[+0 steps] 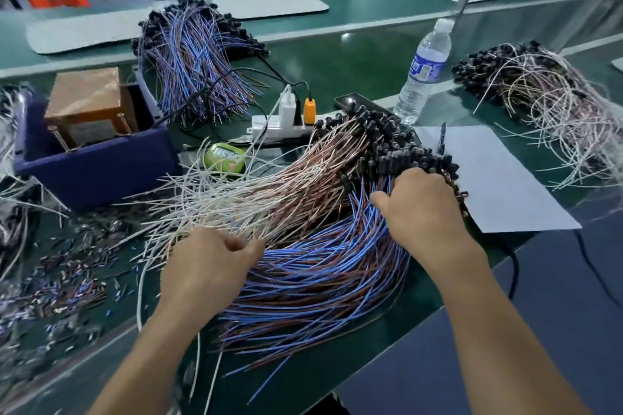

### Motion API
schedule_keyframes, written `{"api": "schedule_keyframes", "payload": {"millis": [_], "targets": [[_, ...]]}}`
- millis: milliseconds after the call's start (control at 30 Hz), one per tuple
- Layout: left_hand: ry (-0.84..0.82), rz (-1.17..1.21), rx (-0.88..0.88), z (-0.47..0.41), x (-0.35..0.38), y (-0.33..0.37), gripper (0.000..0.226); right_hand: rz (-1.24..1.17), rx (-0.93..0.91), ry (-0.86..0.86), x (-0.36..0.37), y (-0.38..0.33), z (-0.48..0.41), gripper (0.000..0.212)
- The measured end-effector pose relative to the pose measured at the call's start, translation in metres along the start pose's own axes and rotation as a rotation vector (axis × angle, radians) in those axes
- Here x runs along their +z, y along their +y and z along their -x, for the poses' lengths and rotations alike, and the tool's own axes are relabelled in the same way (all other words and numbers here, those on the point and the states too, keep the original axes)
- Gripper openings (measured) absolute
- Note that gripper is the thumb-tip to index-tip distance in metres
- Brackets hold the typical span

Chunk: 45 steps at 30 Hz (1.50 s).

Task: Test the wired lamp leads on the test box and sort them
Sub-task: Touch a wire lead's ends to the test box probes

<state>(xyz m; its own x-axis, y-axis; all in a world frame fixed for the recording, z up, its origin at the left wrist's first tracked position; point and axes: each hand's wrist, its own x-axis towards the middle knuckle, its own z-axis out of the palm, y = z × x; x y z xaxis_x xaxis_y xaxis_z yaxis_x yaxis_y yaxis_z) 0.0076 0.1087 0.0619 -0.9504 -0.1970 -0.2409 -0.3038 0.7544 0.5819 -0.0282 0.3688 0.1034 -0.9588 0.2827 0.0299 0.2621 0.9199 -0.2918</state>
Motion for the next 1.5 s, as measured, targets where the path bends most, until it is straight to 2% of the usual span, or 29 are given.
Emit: {"api": "schedule_keyframes", "payload": {"millis": [133, 300, 400, 533, 700, 800, 900, 967, 1033, 1133, 1200, 1267, 1333, 1367, 1500], "targets": [[0.058, 0.112, -0.037, -0.002, -0.004, -0.014, 0.046, -0.185, 0.047, -0.04, 0.004, 0.005, 0.005, 0.053], [0.067, 0.148, -0.094, 0.002, -0.008, -0.032, 0.052, -0.183, 0.001, 0.205, 0.016, 0.005, 0.018, 0.037], [0.063, 0.146, -0.113, 0.003, -0.009, -0.038, 0.056, -0.267, 0.027, 0.327, 0.018, 0.003, 0.027, 0.024], [0.066, 0.161, -0.088, 0.009, -0.011, -0.042, 0.043, -0.307, -0.01, 0.374, 0.024, -0.006, 0.044, 0.022], [0.128, 0.288, -0.075, 0.006, -0.019, -0.05, 0.032, -0.513, -0.244, 0.133, 0.045, -0.048, 0.065, 0.02], [0.153, 0.542, -0.078, 0.004, -0.026, -0.056, 0.013, -0.571, -0.353, 0.01, 0.064, -0.092, 0.069, 0.017], [0.156, 0.849, 0.003, 0.004, -0.033, -0.064, 0.047, -0.633, -0.435, -0.072, 0.083, -0.143, 0.072, 0.013], [0.183, 0.932, 0.052, 0.004, -0.039, -0.07, 0.046, -0.679, -0.454, -0.134, 0.094, -0.171, 0.074, 0.008], [0.282, 0.893, 0.025, 0.007, -0.051, -0.088, 0.04, -0.718, -0.484, -0.234, 0.107, -0.201, 0.08, 0.006], [0.474, 0.719, -0.148, 0.01, -0.07, -0.125, 0.02, -0.702, -0.544, -0.356, 0.124, -0.241, 0.092, 0.008], [0.614, 0.581, -0.252, 0.015, -0.083, -0.151, 0.013, -0.674, -0.597, -0.424, 0.132, -0.265, 0.1, 0.015], [0.769, 0.44, -0.32, 0.023, -0.092, -0.174, 0.02, -0.62, -0.663, -0.503, 0.137, -0.289, 0.107, 0.025], [0.865, 0.341, -0.364, 0.029, -0.1, -0.195, 0.006, -0.555, -0.711, -0.574, 0.143, -0.312, 0.111, 0.036], [0.885, 0.296, -0.392, 0.03, -0.103, -0.205, 0.005, -0.509, -0.732, -0.607, 0.146, -0.322, 0.112, 0.041], [0.952, 0.116, -0.423, 0.034, -0.112, -0.24, 0.031, -0.326, -0.83, -0.688, 0.159, -0.354, 0.113, 0.058]]}}
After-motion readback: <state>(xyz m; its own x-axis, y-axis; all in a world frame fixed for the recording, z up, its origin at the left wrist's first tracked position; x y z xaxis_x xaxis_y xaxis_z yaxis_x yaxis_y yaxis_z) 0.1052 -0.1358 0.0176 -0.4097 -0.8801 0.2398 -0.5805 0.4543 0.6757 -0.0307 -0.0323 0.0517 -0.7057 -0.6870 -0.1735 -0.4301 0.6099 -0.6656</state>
